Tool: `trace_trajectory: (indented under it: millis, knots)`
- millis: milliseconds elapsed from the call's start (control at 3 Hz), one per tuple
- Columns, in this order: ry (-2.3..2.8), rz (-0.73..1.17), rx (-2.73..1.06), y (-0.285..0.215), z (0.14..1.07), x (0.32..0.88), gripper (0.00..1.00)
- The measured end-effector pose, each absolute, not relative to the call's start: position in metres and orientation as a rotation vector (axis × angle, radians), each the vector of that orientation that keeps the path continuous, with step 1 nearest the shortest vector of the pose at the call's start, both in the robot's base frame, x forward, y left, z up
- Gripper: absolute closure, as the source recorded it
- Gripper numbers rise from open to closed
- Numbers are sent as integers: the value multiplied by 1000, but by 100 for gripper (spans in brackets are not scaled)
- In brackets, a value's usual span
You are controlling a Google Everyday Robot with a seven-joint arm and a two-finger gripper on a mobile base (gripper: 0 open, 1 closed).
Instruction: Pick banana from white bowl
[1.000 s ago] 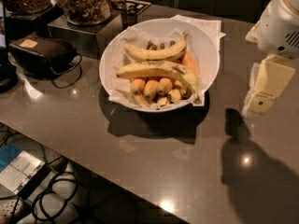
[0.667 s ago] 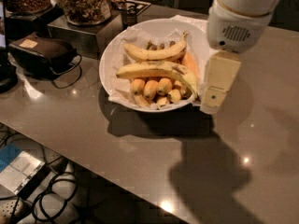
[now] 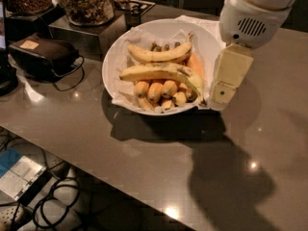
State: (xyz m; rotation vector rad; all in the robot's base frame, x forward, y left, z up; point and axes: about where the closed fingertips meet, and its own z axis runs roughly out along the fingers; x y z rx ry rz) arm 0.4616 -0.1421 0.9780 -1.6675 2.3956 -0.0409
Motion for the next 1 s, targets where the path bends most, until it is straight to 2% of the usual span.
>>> trace_trajectory:
  millis: [333, 1000]
  knots:
    - [2408, -10, -1653, -140, 980, 463, 1]
    - [2413, 14, -1676, -133, 975, 469, 29]
